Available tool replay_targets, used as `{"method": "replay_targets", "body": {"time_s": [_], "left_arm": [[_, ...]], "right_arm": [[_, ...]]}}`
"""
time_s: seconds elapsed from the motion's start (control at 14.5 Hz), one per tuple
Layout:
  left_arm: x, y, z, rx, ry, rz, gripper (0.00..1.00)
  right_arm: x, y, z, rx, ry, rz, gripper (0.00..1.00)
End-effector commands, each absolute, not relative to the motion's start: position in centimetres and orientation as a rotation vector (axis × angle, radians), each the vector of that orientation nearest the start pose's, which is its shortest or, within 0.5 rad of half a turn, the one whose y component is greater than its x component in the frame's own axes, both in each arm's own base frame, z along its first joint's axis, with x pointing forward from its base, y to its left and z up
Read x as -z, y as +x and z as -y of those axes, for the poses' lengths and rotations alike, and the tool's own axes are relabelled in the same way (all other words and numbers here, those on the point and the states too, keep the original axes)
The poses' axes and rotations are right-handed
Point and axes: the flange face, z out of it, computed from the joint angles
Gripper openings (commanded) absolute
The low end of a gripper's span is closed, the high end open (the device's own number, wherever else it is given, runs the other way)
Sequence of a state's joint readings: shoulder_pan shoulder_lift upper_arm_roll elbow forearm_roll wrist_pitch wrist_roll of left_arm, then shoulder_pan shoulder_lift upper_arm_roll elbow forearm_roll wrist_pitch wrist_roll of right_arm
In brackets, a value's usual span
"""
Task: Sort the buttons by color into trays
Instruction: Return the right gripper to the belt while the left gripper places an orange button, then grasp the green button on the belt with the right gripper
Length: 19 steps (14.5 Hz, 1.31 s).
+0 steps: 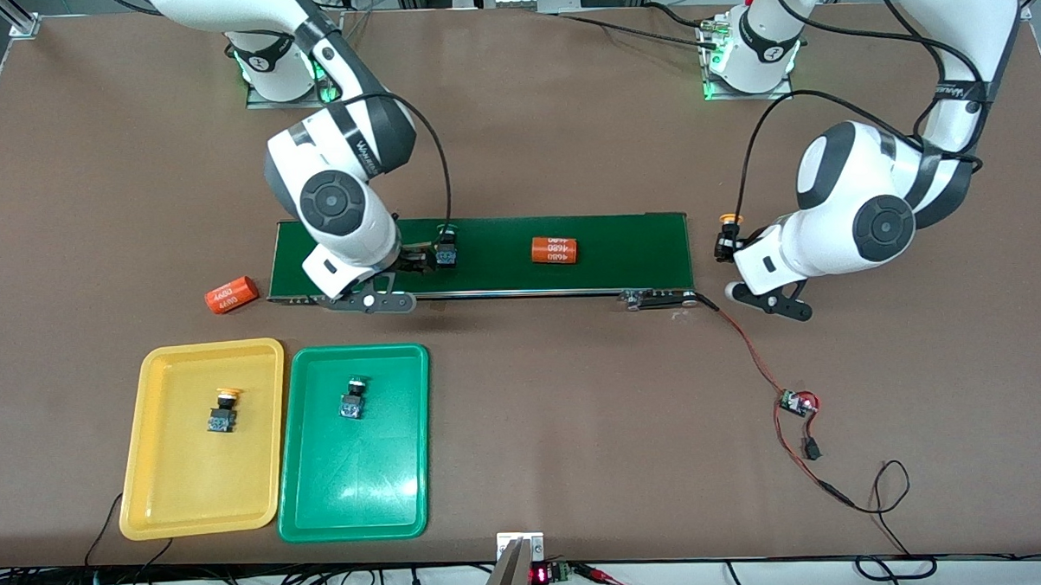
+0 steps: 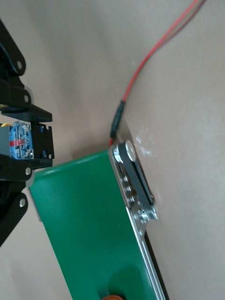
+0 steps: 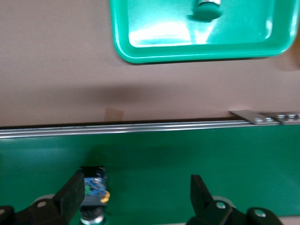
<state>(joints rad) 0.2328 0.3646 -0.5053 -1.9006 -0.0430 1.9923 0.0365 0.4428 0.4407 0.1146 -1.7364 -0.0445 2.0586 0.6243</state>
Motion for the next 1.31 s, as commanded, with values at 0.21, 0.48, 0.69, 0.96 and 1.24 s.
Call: {"method": "replay_targets", "body": {"time_s": [0.21, 0.48, 0.69, 0.96, 1.24], "left_arm": [[-29.2, 56.0, 22.7, -0.409, -3.292, -0.295, 0.0], [-27.6, 55.8, 24.0, -0.396, -3.305, -0.25, 0.0], [-26.3, 55.2, 24.6, -0.398, -3.301, -0.264, 0.04], [-27.9, 55.8, 24.9, -0.315, -3.313, -0.279, 1.0], [-34.3, 57.3, 21.7, -0.119, -3.304, -0.198, 1.0]], "right_arm": [[-30.4, 51.3, -35.2, -0.083, -3.16, -0.161, 1.0], [-28.1, 49.9, -35.9, -0.039, -3.136, -0.179, 1.0], [-26.1, 49.9, -34.8, -0.032, -3.137, -0.166, 0.98], [-25.2, 50.0, -34.1, -0.021, -3.136, -0.113, 0.67], [-25.8, 51.5, -32.1, -0.01, -3.132, -0.076, 0.29]]}}
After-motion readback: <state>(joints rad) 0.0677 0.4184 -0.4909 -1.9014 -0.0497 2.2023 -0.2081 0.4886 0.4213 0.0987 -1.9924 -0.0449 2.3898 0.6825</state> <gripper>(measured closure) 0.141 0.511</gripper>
